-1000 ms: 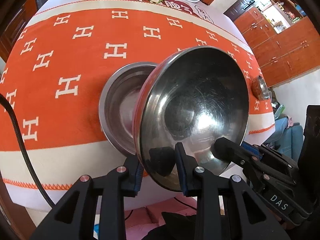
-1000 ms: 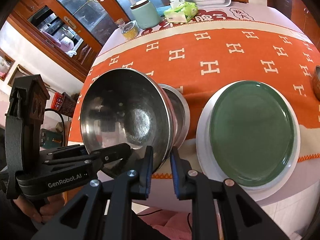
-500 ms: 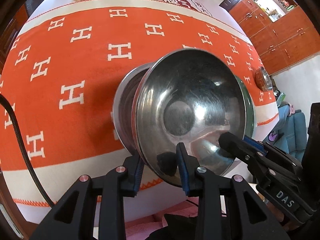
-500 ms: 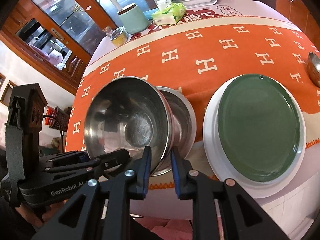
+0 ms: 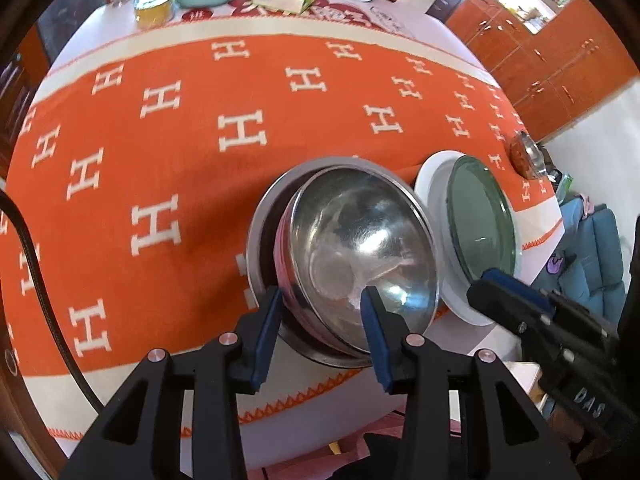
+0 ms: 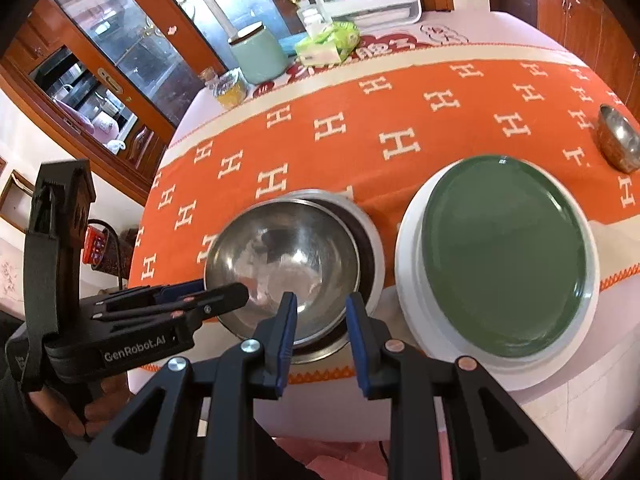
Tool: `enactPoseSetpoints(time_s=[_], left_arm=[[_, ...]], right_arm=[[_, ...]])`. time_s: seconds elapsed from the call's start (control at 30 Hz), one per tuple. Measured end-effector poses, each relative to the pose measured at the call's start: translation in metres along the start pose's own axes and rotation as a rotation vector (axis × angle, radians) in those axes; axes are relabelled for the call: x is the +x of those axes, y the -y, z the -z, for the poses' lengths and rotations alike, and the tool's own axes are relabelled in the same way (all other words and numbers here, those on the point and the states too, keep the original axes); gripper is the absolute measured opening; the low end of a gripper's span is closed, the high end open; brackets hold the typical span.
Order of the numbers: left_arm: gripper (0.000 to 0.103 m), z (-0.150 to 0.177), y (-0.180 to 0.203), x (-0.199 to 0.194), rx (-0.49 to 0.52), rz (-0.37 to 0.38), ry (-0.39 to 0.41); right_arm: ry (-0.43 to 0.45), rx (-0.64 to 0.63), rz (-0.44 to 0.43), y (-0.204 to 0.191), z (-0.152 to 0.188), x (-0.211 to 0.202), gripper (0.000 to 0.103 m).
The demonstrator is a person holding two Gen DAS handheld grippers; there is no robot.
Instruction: Organize plates and bowls
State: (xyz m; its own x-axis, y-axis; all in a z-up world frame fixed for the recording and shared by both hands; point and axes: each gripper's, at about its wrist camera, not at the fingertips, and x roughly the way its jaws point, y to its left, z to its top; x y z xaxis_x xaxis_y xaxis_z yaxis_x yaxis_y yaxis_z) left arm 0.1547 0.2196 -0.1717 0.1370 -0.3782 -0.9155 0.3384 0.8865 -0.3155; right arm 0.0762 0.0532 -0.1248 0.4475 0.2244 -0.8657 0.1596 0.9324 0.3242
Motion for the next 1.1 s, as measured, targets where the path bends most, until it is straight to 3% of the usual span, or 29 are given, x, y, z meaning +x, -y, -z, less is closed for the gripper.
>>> enactPoseSetpoints(time_s=[0.33,0.5,0.67,1.1], left_arm=[[0.047,0.003,0.03,-0.023,0.032,-0.001,0.106],[0.048,-0.007,0.065,-0.027,0.023,0.003,0.158],[0.049,-0.018,0.103,-0.025,0.036,0.009,0.185],[0.057,-0.052,0.209,-0.005,0.108,0.042,0.245]], right_arm=[[0.059,-0.114,-0.002,0.017,-0.01,-0.028,0.026],[0.113,-0.176,-0.007,0.034,-0.015,-0.051,0.026],[0.181,-0.219,-0.011,0.059,-0.022,-0.078,0.04],[0.272,-0.314,0.002,0.132,-0.049,-0.11,0.04]])
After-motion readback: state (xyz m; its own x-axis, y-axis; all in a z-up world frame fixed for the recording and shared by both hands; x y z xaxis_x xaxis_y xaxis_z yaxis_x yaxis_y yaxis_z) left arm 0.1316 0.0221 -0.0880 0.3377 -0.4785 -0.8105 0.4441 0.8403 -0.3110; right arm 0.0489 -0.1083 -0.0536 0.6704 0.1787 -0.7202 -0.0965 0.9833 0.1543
